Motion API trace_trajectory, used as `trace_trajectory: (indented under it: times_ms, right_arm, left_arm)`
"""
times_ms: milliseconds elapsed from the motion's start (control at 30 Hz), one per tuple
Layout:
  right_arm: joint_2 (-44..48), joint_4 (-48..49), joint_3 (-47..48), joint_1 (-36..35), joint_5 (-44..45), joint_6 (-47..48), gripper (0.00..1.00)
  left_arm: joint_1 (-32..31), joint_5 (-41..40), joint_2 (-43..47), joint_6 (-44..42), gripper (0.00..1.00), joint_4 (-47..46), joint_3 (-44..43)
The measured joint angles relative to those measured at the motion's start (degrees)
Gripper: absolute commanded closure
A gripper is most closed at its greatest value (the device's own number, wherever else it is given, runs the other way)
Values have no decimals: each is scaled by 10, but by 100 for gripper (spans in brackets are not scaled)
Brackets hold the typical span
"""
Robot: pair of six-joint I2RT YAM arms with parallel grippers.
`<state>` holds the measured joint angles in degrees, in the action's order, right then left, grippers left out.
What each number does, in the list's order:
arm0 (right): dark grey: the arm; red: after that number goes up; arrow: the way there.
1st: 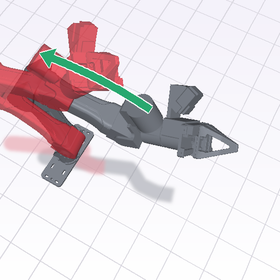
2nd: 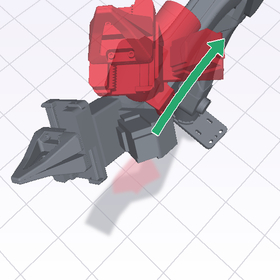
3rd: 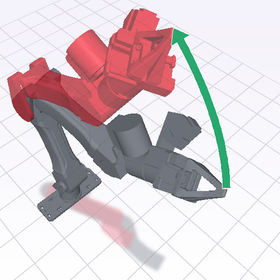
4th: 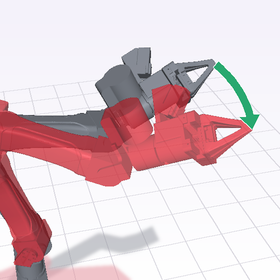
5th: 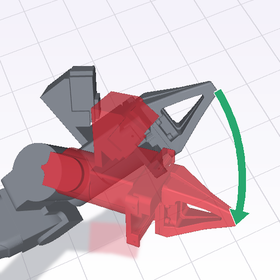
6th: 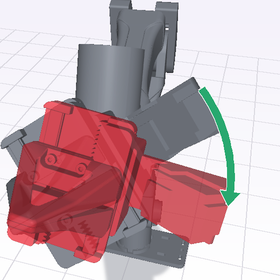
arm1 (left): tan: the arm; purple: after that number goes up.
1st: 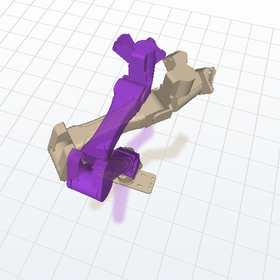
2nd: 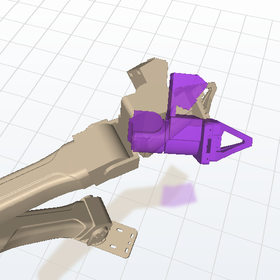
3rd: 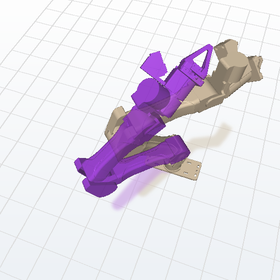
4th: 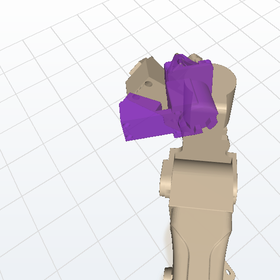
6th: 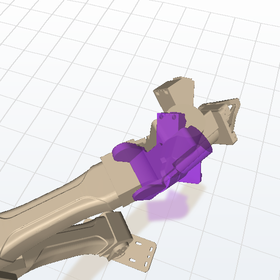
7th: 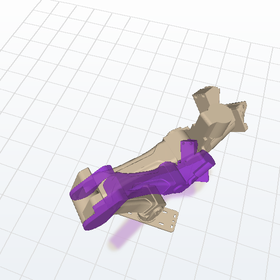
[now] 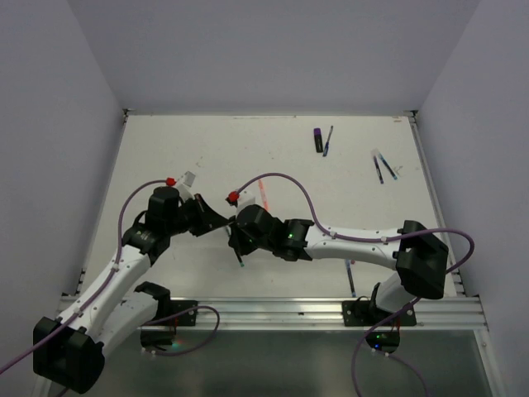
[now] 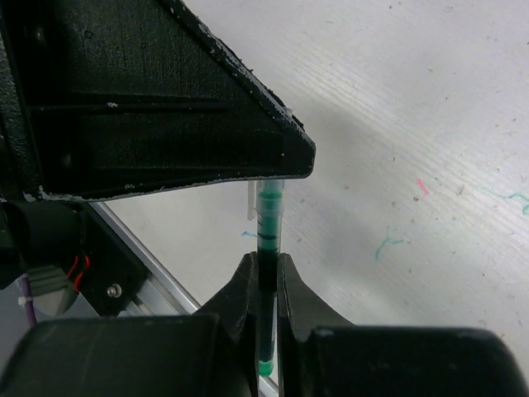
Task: Open the pen caps
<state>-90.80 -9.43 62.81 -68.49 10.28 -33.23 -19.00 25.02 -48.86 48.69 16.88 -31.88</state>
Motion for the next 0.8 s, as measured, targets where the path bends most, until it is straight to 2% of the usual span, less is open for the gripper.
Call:
trace_trajectory:
  times_ms: [133, 233, 367, 533, 633, 800]
  right_arm:
    - [0, 14, -3, -5, 10, -9, 100]
    - [2, 42, -16, -7, 33, -20, 100]
    - [6, 27, -65, -41, 21, -39, 100]
    - [51, -16, -124, -63, 19, -54, 100]
    - [96, -40, -125, -31, 18, -47, 100]
    - [135, -62, -103, 101, 5, -11, 100]
  left_arm:
    - [-2, -24, -21, 2, 100, 40, -36]
    - [2, -38, -92, -12, 100, 94, -114]
    - [50, -47, -182, -20, 100, 70, -229]
    - [89, -49, -203, -41, 100, 49, -295]
    - [90, -49, -201, -57, 100, 50, -293]
    - [90, -63, -171, -92, 100, 62, -231]
